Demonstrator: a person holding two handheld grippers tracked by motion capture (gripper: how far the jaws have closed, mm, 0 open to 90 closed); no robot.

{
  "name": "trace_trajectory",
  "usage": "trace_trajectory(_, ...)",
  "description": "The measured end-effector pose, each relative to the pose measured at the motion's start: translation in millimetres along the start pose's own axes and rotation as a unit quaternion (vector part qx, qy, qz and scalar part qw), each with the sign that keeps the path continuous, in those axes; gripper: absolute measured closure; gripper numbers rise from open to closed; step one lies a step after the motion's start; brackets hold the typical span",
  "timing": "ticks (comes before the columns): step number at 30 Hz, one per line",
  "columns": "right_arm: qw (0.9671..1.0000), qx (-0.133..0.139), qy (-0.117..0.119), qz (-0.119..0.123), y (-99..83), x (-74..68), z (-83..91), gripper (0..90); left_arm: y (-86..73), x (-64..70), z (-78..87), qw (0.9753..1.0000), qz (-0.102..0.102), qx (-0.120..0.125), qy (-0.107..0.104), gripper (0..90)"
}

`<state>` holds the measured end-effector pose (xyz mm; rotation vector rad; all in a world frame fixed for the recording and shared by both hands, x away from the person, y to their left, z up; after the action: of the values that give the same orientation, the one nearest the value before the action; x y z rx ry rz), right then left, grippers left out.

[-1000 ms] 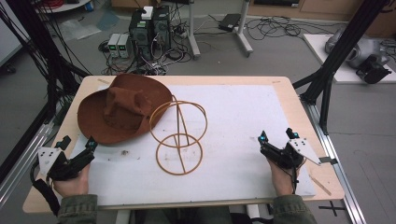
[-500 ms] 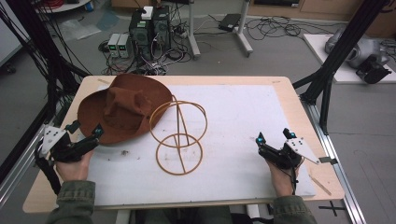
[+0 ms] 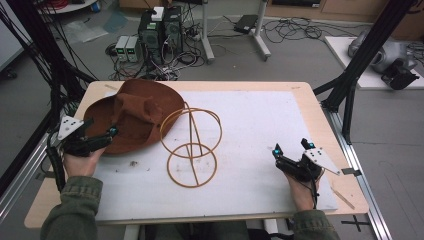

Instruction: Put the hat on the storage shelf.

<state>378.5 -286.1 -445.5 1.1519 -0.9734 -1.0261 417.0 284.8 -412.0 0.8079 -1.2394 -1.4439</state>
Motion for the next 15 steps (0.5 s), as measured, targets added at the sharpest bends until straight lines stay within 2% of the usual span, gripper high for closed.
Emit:
trace_trajectory(3,1.0000,0.000,0.003,0.003,-0.3,-1.1,-0.6,4.3,2.0,-2.8,-7.4,0.9998,-0.003,-0.020,-0.006,15.4)
trace_trajectory(4,1.0000,-0.001,0.006,0.001,-0.7,-2.4,-0.7,4.3,2.2,-4.2,-12.7,0.9990,-0.010,-0.041,-0.010,16.6)
trace_trajectory(11,1.0000,-0.003,0.008,0.003,-1.5,-2.4,-2.0,4.3,8.0,-10.0,-28.4,0.9980,-0.016,-0.059,-0.015,16.2)
trace_trajectory(15,0.9999,-0.003,0.010,0.003,-1.4,-3.1,-1.6,4.3,6.9,-13.5,-41.7,0.9957,-0.029,-0.086,-0.020,16.1)
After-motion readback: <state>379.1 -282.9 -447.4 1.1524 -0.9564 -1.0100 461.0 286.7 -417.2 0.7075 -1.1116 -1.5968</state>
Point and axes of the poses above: each handheld gripper's, and its own axes: z roughly backward along the jaws, y roughly out of its top, x roughly to its right, the point moved 9 cm from there along -z, roughly forward along the jaws, and after that the axes turned 6 degrees about z, right-handed, at the moved point
